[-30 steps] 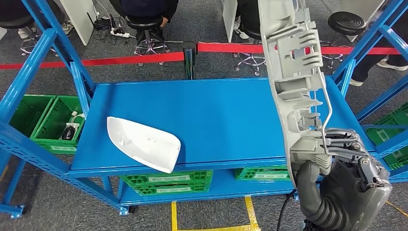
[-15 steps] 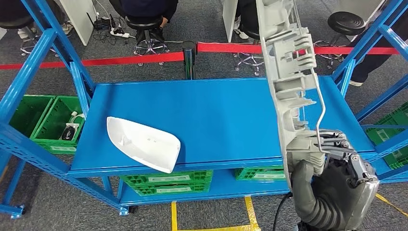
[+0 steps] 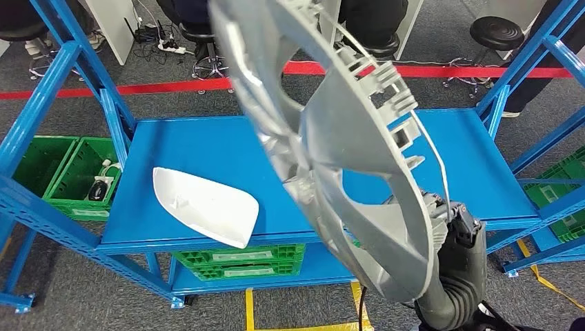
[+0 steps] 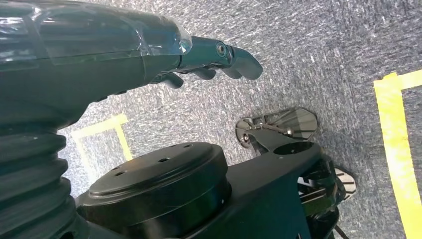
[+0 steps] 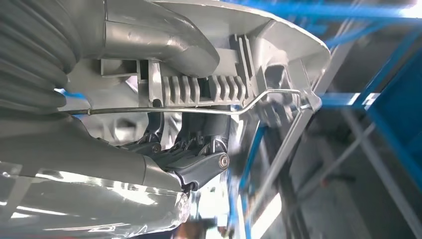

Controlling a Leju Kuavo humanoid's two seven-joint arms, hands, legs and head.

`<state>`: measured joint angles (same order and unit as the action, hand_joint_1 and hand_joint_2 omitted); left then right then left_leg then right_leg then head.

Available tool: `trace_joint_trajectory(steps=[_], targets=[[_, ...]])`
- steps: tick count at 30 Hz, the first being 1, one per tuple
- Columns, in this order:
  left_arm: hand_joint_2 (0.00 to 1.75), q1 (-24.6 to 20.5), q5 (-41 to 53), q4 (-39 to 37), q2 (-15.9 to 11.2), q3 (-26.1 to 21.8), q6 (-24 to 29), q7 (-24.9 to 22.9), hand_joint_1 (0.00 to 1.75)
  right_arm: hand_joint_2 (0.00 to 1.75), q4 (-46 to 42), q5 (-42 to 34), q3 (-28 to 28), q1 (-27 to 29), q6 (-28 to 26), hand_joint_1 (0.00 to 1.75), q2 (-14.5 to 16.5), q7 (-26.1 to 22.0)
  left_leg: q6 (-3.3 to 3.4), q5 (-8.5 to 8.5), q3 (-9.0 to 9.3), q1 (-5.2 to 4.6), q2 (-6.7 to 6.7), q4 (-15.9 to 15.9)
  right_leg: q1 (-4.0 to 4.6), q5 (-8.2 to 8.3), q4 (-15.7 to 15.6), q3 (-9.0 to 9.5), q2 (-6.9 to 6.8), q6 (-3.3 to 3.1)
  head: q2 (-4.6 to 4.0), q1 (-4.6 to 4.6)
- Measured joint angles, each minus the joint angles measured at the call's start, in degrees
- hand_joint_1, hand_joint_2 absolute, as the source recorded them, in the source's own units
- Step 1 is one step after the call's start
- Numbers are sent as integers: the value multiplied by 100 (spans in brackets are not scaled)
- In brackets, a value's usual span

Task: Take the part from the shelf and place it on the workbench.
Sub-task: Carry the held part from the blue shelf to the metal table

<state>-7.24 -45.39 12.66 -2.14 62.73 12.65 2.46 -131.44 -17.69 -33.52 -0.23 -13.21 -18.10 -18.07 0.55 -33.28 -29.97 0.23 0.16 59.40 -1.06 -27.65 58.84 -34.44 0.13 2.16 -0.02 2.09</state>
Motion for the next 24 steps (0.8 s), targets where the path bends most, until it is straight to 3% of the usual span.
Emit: trace_joint_trajectory(steps=[6,17,24], targets=[[175,0,31,0,2,0,-4,-23,0,175,43,-1270,27,-72,949,175,-2,-397,0,0,-1,1,2,0,0,0,-1,0,2,0,0,2],[175,0,54,0,2,0,-8,-49,0,175,148,-1895,81,-93,1495,175,1,-585,-1,-1,-1,1,1,0,1,0,-1,0,1,0,0,0],[175,0,62,0,2,0,-8,-39,0,175,223,-1952,92,-93,1556,175,1,-592,-1,-1,-1,2,1,0,1,0,-1,1,1,0,0,0]])
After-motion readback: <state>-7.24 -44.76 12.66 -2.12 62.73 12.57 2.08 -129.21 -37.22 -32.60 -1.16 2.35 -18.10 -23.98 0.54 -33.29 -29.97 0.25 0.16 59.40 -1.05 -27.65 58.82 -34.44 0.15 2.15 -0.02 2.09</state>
